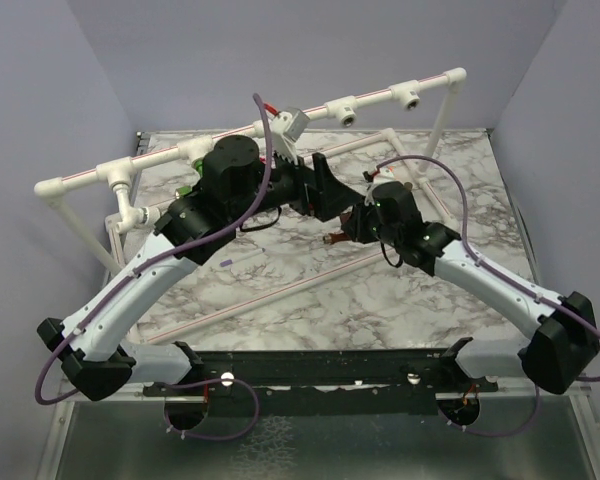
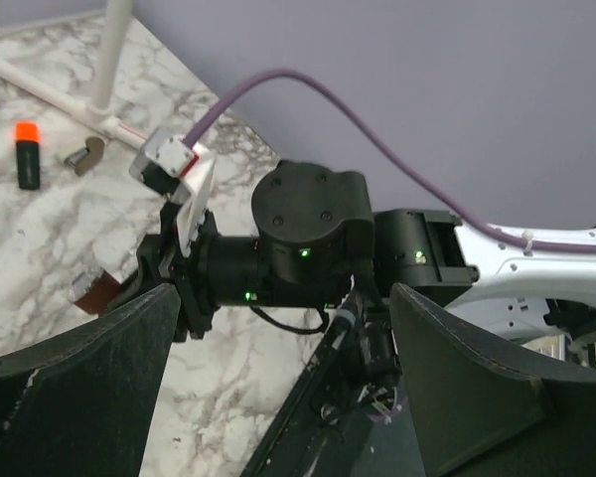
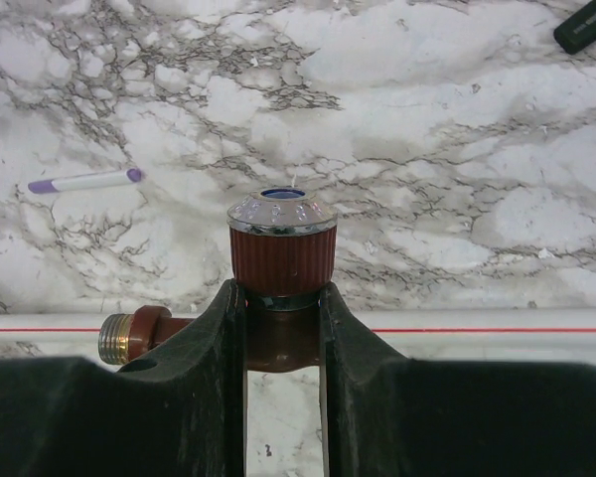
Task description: Install the water faucets
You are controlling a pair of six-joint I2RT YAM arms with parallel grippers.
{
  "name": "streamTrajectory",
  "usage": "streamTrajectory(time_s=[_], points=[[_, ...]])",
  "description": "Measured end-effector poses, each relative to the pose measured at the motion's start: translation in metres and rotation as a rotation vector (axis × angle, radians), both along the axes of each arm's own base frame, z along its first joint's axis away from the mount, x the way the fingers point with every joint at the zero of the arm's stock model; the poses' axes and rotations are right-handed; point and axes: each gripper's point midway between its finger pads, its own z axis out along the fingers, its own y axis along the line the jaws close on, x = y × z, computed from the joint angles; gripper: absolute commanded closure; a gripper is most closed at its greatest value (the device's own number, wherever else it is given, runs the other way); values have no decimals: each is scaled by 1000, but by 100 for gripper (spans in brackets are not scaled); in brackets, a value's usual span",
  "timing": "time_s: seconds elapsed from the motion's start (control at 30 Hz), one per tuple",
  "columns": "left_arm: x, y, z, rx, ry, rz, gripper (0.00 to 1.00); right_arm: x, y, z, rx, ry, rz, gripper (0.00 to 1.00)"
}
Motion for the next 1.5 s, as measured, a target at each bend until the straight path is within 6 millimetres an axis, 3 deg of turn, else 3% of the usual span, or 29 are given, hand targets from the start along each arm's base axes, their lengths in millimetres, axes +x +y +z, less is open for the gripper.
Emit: streamTrajectory(time_s=[0.1,0.23,0.5,0.67,1.07,1.3,1.5], points=[[-15,-15,-20,22,50,-33,12,-10,-12,8,14,-14,-28,99],[-21,-23,-50,63,115,-23,12,-23,-24,12,37,-14,-55,100],[-22,-15,-108,132,242,62,16,-44,-39,31,107,-29,-89,100],[-21,-13,-134,154,314,102,17,-50,-42,38,139,-31,-98,100],[-25,-15,-193,196,485,222,15,-64,-22,35,216,52,-18,100],[-23,-17,-211,193,556,272,7,-67,-8,25,236,111,23,100],[-25,-16,-221,189,597,290,12,-68,-2,27,263,123,40,99]])
